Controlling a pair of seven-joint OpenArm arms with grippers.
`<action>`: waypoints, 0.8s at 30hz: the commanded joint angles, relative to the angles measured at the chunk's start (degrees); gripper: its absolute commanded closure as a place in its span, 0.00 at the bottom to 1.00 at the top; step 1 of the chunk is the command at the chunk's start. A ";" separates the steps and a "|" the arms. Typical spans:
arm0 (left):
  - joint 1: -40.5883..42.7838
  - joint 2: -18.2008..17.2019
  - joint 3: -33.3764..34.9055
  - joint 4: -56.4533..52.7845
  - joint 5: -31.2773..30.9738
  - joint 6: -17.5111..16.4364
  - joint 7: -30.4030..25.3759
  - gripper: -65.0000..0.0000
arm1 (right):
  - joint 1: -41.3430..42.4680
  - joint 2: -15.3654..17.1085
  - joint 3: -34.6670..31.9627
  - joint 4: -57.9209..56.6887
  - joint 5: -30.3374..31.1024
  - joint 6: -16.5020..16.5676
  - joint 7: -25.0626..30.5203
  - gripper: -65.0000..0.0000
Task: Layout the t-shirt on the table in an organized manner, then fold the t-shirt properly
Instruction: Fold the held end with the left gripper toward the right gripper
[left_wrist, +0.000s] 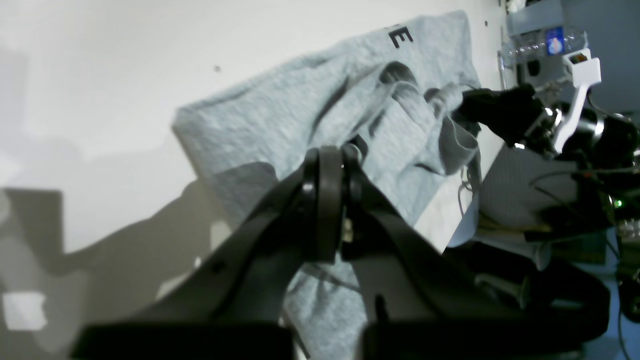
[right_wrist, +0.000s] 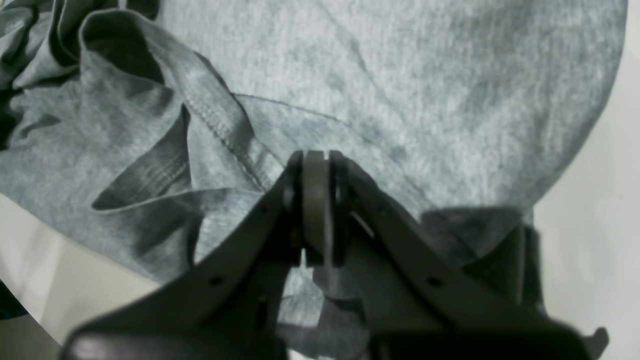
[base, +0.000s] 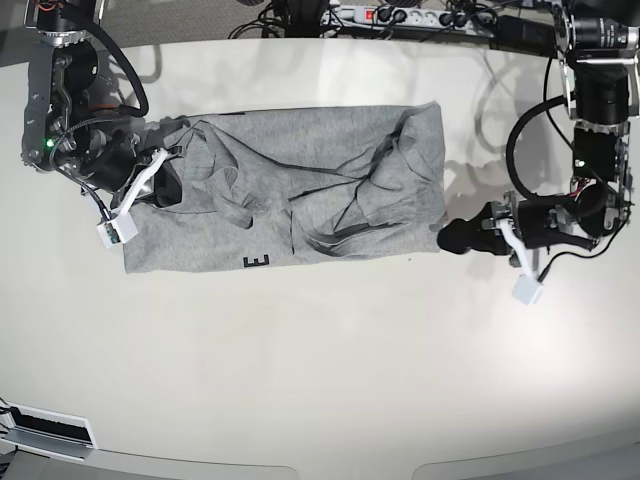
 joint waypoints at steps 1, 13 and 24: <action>-0.11 -0.90 -1.01 0.83 -1.51 0.17 -1.25 1.00 | 0.90 0.68 0.22 0.87 1.07 0.32 1.22 0.92; 8.07 0.07 -3.45 5.40 -12.98 -0.54 4.26 1.00 | 0.90 0.68 0.22 0.87 1.07 0.32 1.25 0.92; 8.50 3.76 -3.45 5.81 -8.81 -0.54 5.73 0.46 | 1.20 0.68 0.22 0.87 0.90 0.32 1.01 0.92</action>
